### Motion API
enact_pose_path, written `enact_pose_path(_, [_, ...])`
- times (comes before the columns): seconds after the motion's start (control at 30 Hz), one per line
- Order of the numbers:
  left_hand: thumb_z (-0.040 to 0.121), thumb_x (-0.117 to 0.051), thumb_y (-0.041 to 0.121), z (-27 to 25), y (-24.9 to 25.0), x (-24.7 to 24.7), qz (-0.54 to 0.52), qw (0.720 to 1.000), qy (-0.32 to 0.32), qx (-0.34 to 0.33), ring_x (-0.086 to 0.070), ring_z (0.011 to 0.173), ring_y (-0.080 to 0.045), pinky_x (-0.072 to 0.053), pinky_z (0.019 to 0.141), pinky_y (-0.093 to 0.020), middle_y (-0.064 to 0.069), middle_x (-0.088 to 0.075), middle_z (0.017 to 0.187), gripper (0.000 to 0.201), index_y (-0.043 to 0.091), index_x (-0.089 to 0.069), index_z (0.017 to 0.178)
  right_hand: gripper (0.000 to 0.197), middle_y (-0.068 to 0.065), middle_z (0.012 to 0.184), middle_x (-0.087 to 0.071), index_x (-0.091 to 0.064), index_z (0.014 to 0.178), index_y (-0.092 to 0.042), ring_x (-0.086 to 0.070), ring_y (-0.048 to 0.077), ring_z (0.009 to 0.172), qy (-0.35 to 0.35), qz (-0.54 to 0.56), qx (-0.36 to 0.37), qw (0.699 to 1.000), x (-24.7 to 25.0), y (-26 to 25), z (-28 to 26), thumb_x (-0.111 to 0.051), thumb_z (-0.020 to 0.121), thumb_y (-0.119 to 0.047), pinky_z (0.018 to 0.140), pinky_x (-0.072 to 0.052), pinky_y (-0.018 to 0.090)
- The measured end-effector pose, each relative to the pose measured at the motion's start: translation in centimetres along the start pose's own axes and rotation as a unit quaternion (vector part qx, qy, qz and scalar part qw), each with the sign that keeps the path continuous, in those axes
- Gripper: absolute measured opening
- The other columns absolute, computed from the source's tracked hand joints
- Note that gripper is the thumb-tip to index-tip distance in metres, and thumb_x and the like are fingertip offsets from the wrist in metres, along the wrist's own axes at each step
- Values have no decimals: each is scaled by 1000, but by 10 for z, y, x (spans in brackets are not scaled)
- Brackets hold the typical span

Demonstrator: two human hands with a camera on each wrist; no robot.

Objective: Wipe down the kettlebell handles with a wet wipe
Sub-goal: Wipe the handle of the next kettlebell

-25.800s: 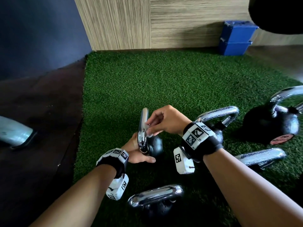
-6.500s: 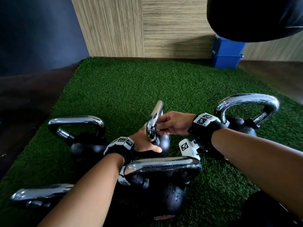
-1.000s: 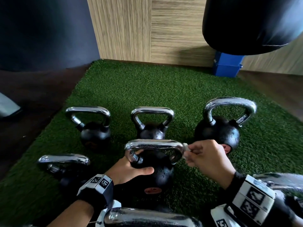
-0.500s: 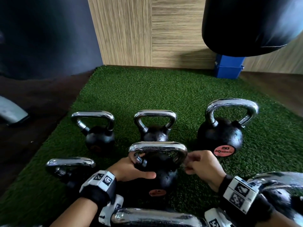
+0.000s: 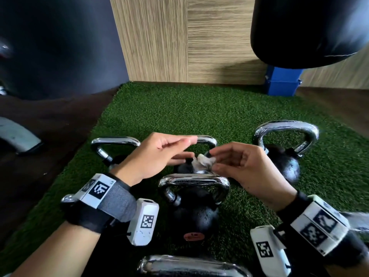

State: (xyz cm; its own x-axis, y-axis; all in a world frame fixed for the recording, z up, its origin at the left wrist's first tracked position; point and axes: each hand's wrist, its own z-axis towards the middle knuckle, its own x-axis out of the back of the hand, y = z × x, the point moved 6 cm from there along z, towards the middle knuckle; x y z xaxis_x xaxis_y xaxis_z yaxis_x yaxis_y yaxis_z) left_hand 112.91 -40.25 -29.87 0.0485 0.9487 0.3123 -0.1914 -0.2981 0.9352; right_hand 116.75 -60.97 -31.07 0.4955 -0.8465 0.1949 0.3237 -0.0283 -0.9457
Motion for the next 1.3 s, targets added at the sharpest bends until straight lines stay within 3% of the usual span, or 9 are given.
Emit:
enact_pose_path(0.1, [94,-64,49,0,2,-11,55,998,-29,-4,-63,124,-3,-48,108,-37,16,-70,128,34,28,-77,117,32,8,92,-78,-72,95,-13,-75,20,86,18,25,30,999,-8,-7,4,-86,69,-1,81,-61,29])
enact_pose_path(0.23, [82,-74,53,-1,1,-15,39,999,-29,-19,-66,118,-2,-46,111,-27,14,-74,119,35,35,-78,111,32,8,88,-78,-66,90,-9,-76,23,84,68,12,58,996,-8,-11,3,-88,68,0,80,-61,38])
enact_pose_path(0.47, [79,-77,55,-7,-13,-7,172,984,18,-34,-69,104,7,-49,95,-10,25,-75,104,32,45,-76,110,28,-10,75,-70,-64,80,-27,-67,5,64,175,-165,25,970,2,13,-6,-88,68,-21,59,-52,11])
enact_pose_path(0.63, [81,-75,55,-18,-24,-6,251,966,55,-25,-66,99,16,-51,90,-10,29,-73,104,27,45,-78,105,36,-9,80,-71,-67,80,-27,-66,10,73,141,-263,-128,946,23,91,-22,-61,65,5,60,-50,19])
enact_pose_path(0.73, [85,-79,42,-20,-23,-15,263,959,86,-57,-64,98,20,-48,88,-4,27,-73,104,20,38,-80,104,40,-5,88,-77,-74,91,-28,-71,12,81,7,-195,-217,957,-4,133,-31,-82,57,-9,76,-59,31])
enact_pose_path(0.87, [89,-75,40,-23,-17,-30,330,935,82,-104,-64,103,12,-51,90,-12,16,-76,109,23,30,-80,108,44,-10,86,-78,-77,93,-40,-73,9,87,38,-147,-203,967,-17,152,-35,-95,52,-37,88,-58,39])
enact_pose_path(1.03, [91,-63,50,-41,-26,3,343,932,95,-65,-58,75,12,-56,87,-30,38,-56,94,30,25,-80,93,44,-15,82,-77,-76,91,-45,-72,0,79,35,-137,-176,974,-14,155,-37,-91,51,-53,82,-59,32])
enact_pose_path(1.2, [95,-66,42,-53,-23,-6,379,913,94,-117,-63,96,7,-51,84,-12,24,-73,110,23,31,-80,109,44,-11,85,-79,-77,95,-40,-74,8,85,40,-121,-177,976,-15,158,-38,-92,55,-48,89,-59,43])
enact_pose_path(1.3, [92,-71,38,-64,-37,10,311,936,145,-84,-68,96,11,-47,83,-3,28,-74,104,19,30,-81,106,41,-16,84,-78,-75,96,-43,-73,1,83,36,-147,-171,974,-15,159,-39,-91,59,-50,88,-59,39])
